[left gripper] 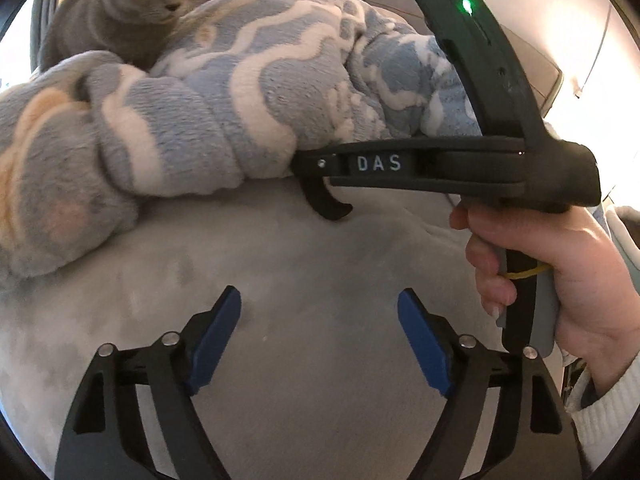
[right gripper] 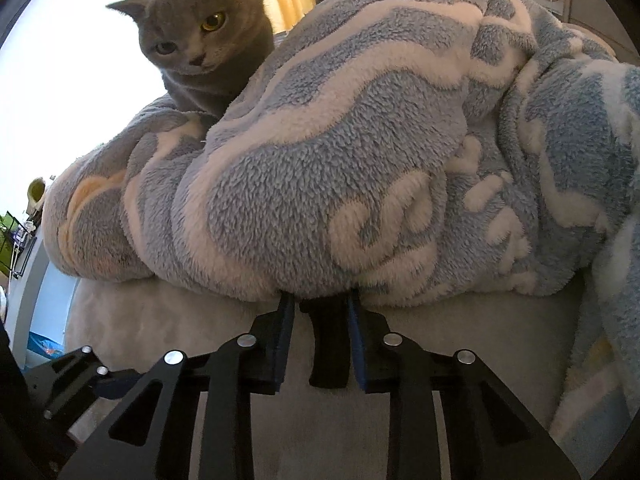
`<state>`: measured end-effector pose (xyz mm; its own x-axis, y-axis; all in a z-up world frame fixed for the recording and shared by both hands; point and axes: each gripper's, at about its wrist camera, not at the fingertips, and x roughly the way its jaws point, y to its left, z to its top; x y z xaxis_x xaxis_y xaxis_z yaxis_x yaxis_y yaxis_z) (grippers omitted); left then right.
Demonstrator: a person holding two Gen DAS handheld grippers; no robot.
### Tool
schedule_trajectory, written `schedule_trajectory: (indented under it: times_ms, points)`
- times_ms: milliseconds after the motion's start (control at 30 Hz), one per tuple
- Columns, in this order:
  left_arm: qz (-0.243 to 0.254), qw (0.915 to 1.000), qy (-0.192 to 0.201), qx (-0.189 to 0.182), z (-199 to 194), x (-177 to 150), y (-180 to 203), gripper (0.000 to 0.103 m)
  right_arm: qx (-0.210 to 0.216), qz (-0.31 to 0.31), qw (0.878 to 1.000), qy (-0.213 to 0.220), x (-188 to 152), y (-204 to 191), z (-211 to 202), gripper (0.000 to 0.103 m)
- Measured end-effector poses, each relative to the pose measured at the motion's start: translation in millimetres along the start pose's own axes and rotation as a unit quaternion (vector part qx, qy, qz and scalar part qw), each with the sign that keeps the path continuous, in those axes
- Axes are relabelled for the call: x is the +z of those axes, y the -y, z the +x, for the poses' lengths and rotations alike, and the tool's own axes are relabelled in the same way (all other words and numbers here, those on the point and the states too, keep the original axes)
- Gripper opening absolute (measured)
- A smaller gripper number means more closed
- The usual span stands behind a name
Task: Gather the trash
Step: 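Close the right tool on the black strip on the bed, then lift the black strip with the right tool and carry it toward the bin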
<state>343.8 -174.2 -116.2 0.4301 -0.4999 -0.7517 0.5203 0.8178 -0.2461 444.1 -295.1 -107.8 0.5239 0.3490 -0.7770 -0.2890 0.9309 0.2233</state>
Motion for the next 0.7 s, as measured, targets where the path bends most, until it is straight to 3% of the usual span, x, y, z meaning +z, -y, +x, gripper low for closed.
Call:
schedule_trajectory:
  times_ms: [300, 533, 700]
  points:
    - [-0.014, 0.9998, 0.002, -0.018, 22, 16, 4, 0.072, 0.045, 0.04, 0.998, -0.009, 8, 25, 6, 0.023]
    - [-0.056, 0.998, 0.001, -0.027, 42, 31, -1, 0.061, 0.086, 0.093, 0.992, -0.015, 4, 62, 2, 0.022]
    - [-0.056, 0.9982, 0.002, -0.019, 49, 39, 2, 0.057, 0.118, 0.13, 0.984, -0.022, 0, 82, 5, 0.022]
